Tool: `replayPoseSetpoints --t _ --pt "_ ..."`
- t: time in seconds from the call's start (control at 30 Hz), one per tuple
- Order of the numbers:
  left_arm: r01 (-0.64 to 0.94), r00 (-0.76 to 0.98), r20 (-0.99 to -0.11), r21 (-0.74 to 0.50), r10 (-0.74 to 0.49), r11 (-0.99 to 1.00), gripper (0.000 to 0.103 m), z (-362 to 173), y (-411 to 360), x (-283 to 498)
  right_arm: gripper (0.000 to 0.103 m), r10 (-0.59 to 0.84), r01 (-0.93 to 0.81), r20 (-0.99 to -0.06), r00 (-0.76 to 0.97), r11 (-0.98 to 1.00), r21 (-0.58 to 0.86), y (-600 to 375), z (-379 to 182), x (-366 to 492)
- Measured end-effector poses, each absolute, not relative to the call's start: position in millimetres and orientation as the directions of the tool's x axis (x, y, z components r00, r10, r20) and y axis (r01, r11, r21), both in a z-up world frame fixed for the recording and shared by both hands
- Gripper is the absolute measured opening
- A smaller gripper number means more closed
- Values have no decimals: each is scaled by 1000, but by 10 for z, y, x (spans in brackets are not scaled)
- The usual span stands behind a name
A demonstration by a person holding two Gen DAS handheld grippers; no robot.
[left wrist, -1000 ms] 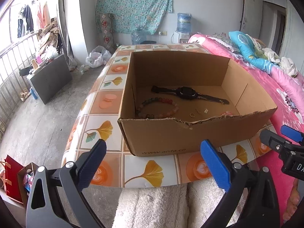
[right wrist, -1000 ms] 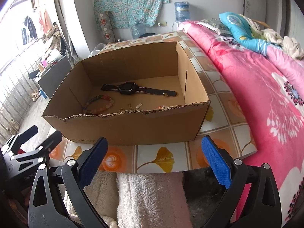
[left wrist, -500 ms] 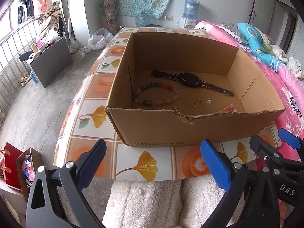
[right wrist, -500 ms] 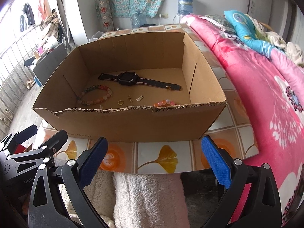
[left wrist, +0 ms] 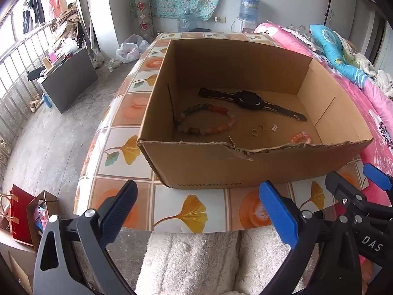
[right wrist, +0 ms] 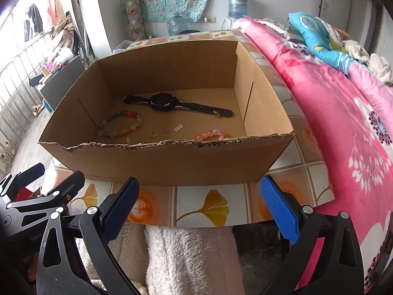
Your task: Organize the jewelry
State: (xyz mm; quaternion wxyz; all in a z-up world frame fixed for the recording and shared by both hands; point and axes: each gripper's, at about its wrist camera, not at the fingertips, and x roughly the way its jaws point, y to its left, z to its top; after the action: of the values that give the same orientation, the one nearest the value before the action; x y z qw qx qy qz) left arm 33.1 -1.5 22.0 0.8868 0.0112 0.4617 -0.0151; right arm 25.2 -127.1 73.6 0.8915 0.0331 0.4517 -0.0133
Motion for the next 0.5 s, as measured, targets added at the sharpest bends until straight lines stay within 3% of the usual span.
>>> replayPoseSetpoints --t 0.5 --pt "38 560 -828 5 -17 999 97 208 -14 367 95 4 56 -809 588 997 46 -1276 728 284"
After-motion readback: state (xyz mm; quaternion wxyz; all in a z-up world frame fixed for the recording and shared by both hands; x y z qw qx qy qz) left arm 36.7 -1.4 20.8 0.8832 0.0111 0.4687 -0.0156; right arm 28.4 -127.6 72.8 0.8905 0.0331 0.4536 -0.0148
